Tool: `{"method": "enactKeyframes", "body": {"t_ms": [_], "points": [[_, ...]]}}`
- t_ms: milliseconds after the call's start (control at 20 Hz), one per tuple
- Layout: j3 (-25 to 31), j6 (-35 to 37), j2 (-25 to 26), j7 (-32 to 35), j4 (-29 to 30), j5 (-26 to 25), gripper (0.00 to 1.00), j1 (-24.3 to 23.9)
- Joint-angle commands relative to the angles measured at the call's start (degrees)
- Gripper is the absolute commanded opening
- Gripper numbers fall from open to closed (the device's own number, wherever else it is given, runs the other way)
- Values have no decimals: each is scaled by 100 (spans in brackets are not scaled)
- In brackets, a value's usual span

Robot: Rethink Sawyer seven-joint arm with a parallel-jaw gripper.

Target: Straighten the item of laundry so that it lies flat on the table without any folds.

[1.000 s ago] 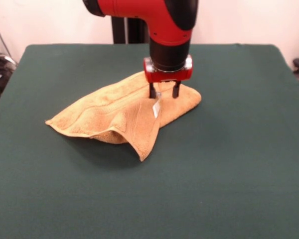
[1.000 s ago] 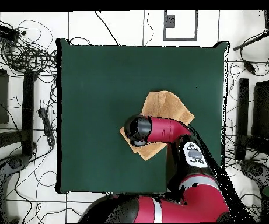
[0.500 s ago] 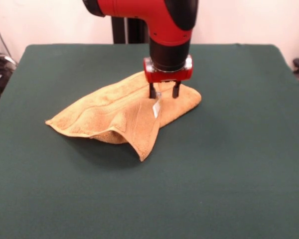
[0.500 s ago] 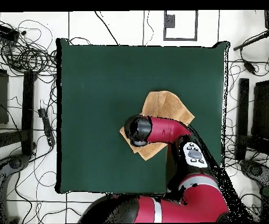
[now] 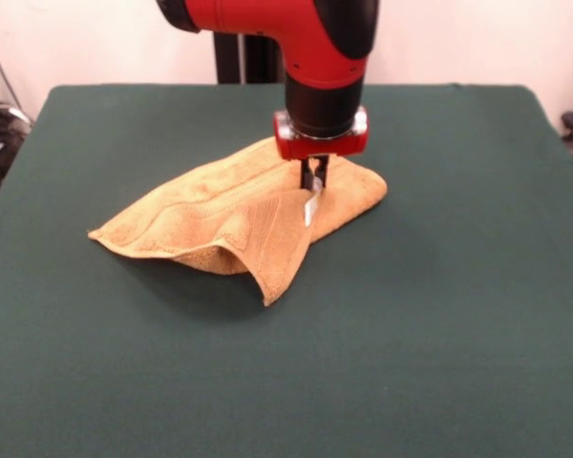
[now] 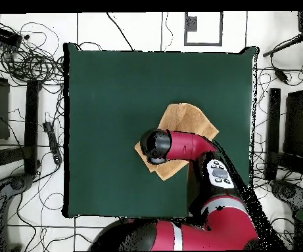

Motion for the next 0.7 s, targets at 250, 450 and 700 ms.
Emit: {"method": "enactKeyframes", "body": {"t_ms": [250,450,700], "points": [[319,-228,294,692,-39,32,0,84],[287,-165,305,745,-78,56,0,137],[218,-53,377,1006,-247,205,0,334]]}}
